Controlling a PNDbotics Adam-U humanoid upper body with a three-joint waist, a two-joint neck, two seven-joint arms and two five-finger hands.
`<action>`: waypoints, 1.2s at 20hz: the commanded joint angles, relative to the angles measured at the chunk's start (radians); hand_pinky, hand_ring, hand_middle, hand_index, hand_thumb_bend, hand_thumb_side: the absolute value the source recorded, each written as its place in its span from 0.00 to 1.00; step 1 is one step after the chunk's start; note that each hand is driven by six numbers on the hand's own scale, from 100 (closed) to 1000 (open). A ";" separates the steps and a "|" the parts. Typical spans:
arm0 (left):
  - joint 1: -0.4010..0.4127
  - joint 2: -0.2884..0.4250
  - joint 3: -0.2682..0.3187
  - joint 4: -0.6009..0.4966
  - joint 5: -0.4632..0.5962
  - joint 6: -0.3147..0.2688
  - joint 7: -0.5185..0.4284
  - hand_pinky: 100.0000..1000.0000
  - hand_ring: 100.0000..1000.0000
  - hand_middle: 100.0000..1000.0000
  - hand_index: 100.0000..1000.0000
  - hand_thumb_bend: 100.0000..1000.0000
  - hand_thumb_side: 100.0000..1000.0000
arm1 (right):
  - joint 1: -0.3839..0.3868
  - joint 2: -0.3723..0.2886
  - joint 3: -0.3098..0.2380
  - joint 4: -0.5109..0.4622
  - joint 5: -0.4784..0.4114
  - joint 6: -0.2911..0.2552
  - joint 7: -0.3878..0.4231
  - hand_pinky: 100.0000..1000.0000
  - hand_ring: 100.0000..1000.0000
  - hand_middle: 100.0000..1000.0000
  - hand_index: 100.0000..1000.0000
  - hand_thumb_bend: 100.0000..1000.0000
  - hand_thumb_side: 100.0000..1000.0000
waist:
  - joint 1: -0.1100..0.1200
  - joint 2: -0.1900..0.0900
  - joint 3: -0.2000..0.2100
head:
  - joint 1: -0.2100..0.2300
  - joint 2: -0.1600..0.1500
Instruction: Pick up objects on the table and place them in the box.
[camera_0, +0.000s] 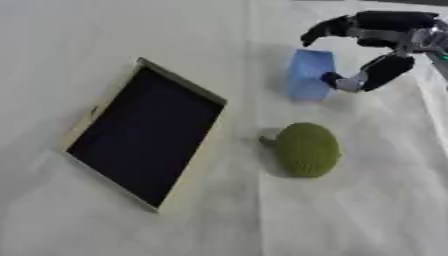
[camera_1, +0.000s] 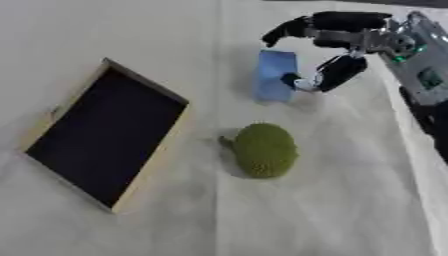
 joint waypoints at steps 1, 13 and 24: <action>-0.007 0.028 0.011 -0.009 -0.001 -0.001 -0.004 0.88 0.88 0.96 0.86 0.00 0.64 | -0.013 -0.026 -0.020 -0.025 -0.006 -0.049 0.057 1.00 1.00 0.86 1.00 0.06 0.41 | 0.004 -0.022 0.000 | 0.002 -0.011; -0.010 0.028 0.011 -0.008 -0.002 0.003 -0.009 0.89 0.89 0.96 0.86 0.00 0.64 | -0.007 -0.029 -0.014 -0.023 0.058 -0.059 0.044 1.00 1.00 0.89 1.00 0.16 0.48 | 0.003 -0.017 0.002 | 0.002 -0.009; -0.009 0.026 0.010 -0.009 -0.002 0.008 -0.011 0.89 0.89 0.96 0.86 0.00 0.64 | -0.009 -0.021 -0.016 -0.001 0.118 -0.063 -0.011 1.00 1.00 0.88 1.00 0.15 0.49 | 0.002 -0.018 0.004 | 0.002 -0.017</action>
